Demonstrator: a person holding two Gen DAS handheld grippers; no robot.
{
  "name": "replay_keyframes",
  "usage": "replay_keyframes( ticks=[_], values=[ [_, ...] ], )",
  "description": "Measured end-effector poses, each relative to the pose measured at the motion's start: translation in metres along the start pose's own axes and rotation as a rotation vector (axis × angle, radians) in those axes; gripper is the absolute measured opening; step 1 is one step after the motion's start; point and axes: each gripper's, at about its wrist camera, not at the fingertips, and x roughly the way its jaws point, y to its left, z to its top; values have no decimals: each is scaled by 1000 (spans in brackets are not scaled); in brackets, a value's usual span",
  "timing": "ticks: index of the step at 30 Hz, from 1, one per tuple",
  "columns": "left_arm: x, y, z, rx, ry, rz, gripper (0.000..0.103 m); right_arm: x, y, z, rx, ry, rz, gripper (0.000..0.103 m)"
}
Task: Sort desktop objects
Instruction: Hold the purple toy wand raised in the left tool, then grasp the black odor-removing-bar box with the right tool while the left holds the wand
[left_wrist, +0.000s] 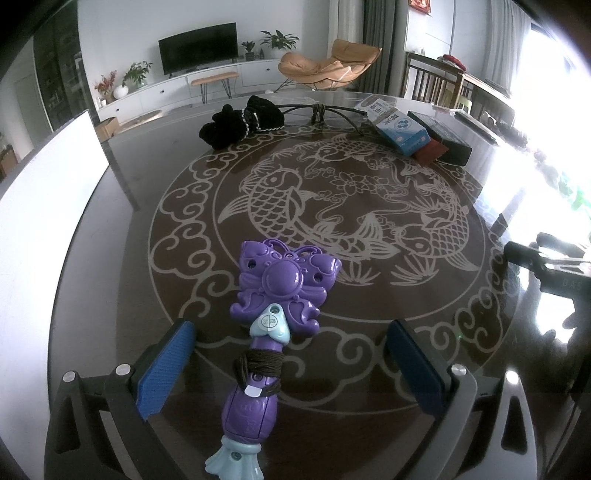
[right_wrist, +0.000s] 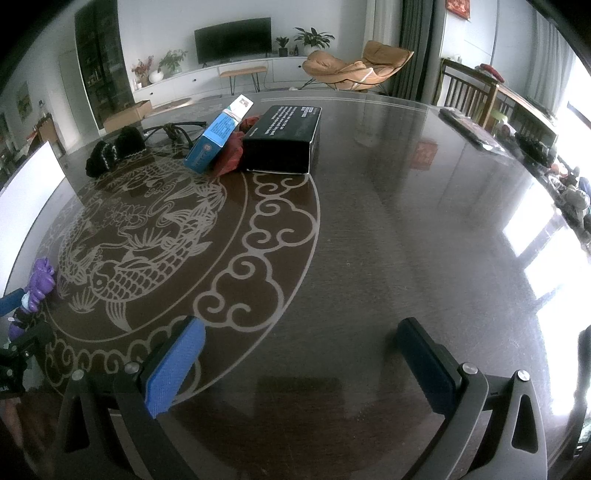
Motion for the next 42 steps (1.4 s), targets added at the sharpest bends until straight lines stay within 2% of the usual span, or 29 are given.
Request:
replay_keyframes(
  ticks=[3,6,11,16,19,21,23,24,25,29,33,37,42],
  values=[
    [0,0,0,0,0,0,103,-1,-13,6,15,4,69,103],
    [0,0,0,-1,0,0,103,-3,-38,29,86,-28,56,103],
    [0,0,0,-1,0,0,103,7,-71,97,241,-81,95,103],
    [0,0,0,-1,0,0,103,53,-44,149,217,1,157,103],
    [0,0,0,-1,0,0,103,77,-21,158,183,19,121,102],
    [0,0,0,-1,0,0,103,93,-8,159,129,47,88,95],
    [0,0,0,-1,-1,0,103,97,-4,158,114,41,114,66],
    [0,0,0,-1,0,0,103,96,-5,158,120,35,112,65],
    [0,0,0,-1,0,0,103,94,-6,156,121,32,95,60],
    [1,0,0,-1,0,0,103,79,-23,138,123,38,77,59],
    [0,0,0,-1,0,0,103,45,-42,93,113,31,53,60],
    [1,0,0,-1,0,0,103,1,-21,31,12,13,34,60],
    [1,0,0,-1,0,0,103,-46,44,-46,-38,-22,128,60]
  ],
)
